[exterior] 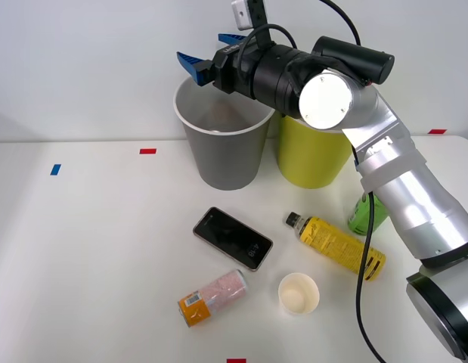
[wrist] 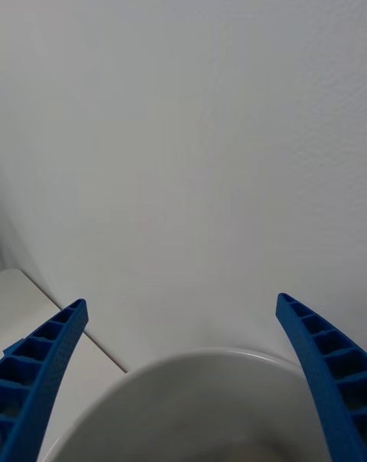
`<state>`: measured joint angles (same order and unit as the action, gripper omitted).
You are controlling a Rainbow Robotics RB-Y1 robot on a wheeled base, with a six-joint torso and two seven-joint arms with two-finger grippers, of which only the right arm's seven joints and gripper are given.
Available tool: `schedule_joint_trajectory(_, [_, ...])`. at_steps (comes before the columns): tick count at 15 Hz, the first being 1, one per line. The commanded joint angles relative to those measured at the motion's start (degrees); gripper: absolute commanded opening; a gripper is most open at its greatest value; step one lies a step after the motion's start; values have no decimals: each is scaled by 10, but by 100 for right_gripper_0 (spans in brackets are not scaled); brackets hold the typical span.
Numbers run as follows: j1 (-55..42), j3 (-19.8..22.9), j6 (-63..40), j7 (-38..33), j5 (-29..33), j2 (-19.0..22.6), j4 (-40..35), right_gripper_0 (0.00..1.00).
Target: Put cans in the gray bin, plastic bottles in the light green bin
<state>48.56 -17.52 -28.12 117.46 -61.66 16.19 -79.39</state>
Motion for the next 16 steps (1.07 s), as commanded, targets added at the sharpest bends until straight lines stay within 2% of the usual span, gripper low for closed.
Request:
schedule_joint_trajectory(1, [-43, -27, 46, 7, -22, 38, -59, 100])
schedule_joint_trajectory(3, [-98, -37, 76, 3, -25, 73, -139, 100])
schedule_joint_trajectory(5, [-184, -37, 115, 0, -62, 124, -246, 100])
schedule_joint_trajectory(7, [-265, -21, 144, 0, -93, 169, -340, 100])
schedule_joint_trajectory(9, [-356, 20, 150, 0, -93, 212, -429, 100])
schedule_joint_trajectory(12, [-494, 89, 150, 7, -93, 245, -527, 100])
schedule_joint_trajectory(15, [-628, 163, 156, 16, -91, 242, -594, 100])
schedule_joint_trajectory(16, [-663, 176, 168, 19, -91, 236, -607, 100])
